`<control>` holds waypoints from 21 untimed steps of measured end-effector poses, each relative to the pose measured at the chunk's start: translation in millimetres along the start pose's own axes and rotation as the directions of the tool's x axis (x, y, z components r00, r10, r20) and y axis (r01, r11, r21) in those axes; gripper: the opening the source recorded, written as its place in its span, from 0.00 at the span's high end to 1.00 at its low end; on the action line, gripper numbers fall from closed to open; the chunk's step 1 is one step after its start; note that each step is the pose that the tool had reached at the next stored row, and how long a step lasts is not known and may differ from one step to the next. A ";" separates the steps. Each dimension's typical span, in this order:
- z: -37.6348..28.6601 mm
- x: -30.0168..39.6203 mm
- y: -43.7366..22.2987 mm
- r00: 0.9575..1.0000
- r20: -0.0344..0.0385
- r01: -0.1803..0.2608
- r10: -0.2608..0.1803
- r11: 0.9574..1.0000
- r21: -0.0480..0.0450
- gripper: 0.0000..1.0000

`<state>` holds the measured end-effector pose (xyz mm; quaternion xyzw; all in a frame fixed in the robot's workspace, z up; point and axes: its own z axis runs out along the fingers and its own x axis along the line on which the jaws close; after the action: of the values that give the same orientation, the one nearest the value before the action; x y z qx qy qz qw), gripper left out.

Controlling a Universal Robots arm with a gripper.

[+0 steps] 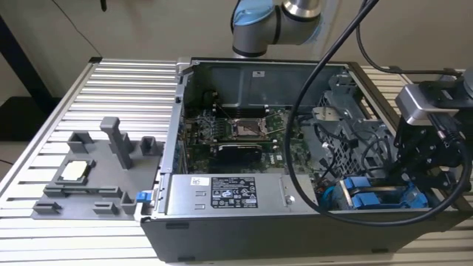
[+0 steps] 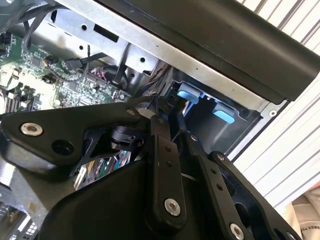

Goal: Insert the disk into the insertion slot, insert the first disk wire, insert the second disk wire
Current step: 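Insert the first disk wire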

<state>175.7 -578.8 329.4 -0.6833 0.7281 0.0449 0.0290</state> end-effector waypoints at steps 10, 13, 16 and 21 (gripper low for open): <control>-31.8 -3.5 0.8 1.000 0.000 -0.001 0.001 1.000 -0.007 0.73; -45.3 -4.9 1.2 1.000 0.000 -0.001 0.001 1.000 -0.008 0.73; -56.7 -6.1 1.5 1.000 0.000 -0.001 0.001 1.000 -0.008 0.73; -57.3 -6.1 1.5 1.000 -0.001 -0.001 0.001 1.000 -0.008 0.73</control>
<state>175.7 -578.6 387.1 -0.6832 0.7282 0.0474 0.0260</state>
